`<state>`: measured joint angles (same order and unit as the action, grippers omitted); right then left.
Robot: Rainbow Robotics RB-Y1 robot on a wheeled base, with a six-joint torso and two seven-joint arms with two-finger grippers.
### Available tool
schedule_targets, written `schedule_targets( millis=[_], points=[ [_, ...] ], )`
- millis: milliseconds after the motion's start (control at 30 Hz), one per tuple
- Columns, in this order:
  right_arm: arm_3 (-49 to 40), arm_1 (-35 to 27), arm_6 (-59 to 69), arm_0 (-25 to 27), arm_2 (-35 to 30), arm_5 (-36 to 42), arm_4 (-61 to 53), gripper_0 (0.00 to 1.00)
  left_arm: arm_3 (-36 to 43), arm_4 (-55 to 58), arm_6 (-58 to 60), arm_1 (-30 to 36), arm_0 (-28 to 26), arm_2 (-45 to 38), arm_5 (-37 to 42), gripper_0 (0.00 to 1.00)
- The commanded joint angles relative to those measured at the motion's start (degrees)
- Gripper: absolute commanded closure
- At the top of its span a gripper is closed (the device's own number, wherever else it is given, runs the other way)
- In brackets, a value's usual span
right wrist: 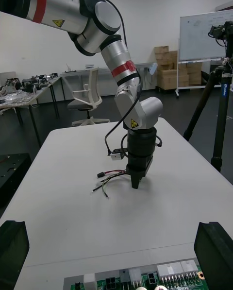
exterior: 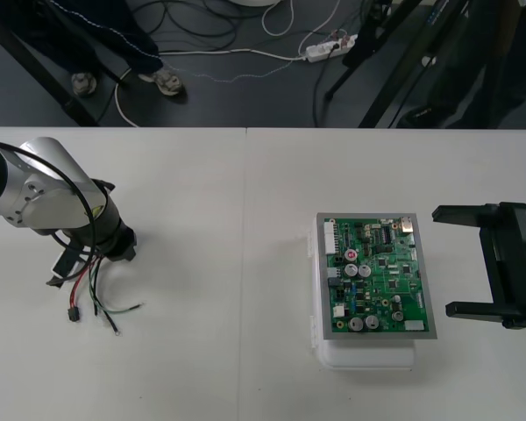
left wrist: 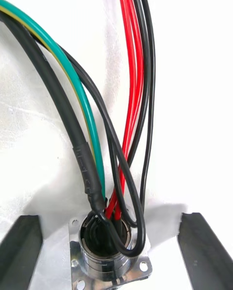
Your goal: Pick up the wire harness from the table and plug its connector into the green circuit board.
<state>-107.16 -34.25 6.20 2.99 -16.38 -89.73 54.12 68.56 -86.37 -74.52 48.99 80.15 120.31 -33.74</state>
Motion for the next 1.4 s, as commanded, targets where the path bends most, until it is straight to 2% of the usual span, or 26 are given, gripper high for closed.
schedule_targets(
  millis=[33,67,100,167,533,867,1000,1400],
  points=[
    [-0.3,0.5,-2.1,-1.0,-0.8,-0.3,-1.0,0.0,-1.2,-0.8,0.5,-1.1,-1.2,0.3,2.5,0.43],
    [-0.3,0.5,-2.0,-0.9,-0.8,-0.3,-1.0,0.0,-1.2,-0.9,0.6,-1.1,-1.3,0.4,2.5,0.69],
    [-0.2,0.5,-2.0,-1.0,-0.8,-0.3,-1.0,0.0,-1.2,-0.9,0.6,-1.1,-1.4,0.3,2.5,0.84],
    [-0.3,0.5,-2.0,-1.0,-0.8,-0.3,-1.0,0.0,-1.3,-0.9,0.8,-1.1,-1.5,0.4,2.5,0.99],
    [-0.2,0.5,-2.0,-1.0,-0.8,-0.3,-1.0,0.0,-2.2,-0.9,1.0,-0.7,-1.5,-0.1,2.5,1.0],
    [-0.3,0.8,-1.6,-1.0,-0.8,-0.3,-1.0,0.0,-1.8,0.9,0.2,3.0,-1.5,-5.4,2.4,1.0],
    [-0.3,0.8,-1.5,-0.9,-0.8,-0.3,-1.0,0.0,0.7,1.5,0.0,6.1,-1.5,-9.7,1.2,1.0],
    [-0.2,0.8,-1.4,-0.9,-0.8,-0.3,-1.0,0.0,8.8,5.0,1.0,14.8,-1.5,-24.3,-8.9,1.0]
  ],
)
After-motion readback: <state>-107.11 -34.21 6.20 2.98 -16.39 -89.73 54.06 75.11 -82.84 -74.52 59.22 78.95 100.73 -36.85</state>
